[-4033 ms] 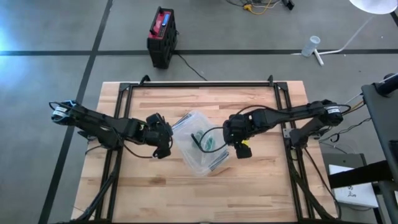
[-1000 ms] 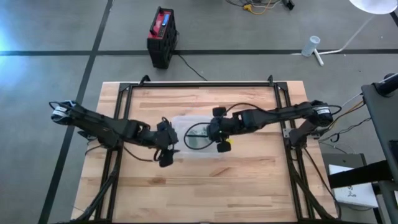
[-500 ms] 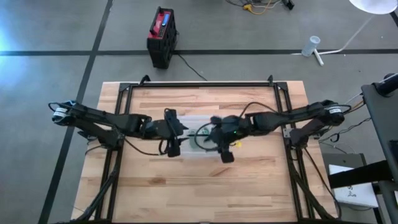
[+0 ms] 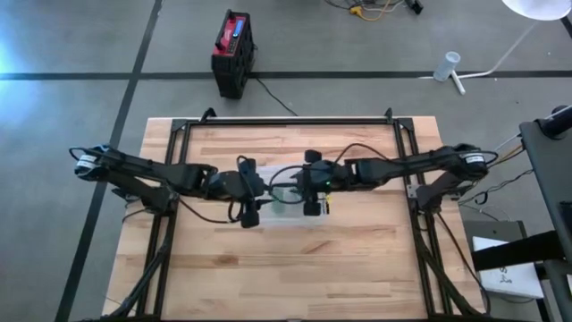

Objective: Roll bandage
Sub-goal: Close the transparent bin

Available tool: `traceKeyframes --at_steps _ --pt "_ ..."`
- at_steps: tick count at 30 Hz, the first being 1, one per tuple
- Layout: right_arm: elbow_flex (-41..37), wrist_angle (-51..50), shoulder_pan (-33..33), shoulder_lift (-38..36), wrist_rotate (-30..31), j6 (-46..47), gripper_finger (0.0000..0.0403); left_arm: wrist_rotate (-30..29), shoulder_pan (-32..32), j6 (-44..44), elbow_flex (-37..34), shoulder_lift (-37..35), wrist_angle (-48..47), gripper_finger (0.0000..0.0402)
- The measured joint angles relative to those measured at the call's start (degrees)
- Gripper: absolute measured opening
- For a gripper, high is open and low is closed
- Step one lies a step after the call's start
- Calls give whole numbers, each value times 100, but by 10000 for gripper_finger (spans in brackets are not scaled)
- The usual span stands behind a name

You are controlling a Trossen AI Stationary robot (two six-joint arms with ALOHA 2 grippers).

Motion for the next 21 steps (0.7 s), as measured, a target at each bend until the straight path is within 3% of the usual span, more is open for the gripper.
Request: traceKeyframes --at_steps 6,13,17,21 --pt "-390 -1016 -44 -729 10 337 178 260 281 304 -10 555 886 127" --pt "-2014 -1215 236 -2370 2 1798 178 290 657 609 -10 1271 1477 116" --pt "-3042 -975 315 -3169 15 2281 178 294 699 519 -10 1499 1522 118" --pt "-4001 106 317 -3291 -11 2320 178 307 699 497 18 1647 1567 116"
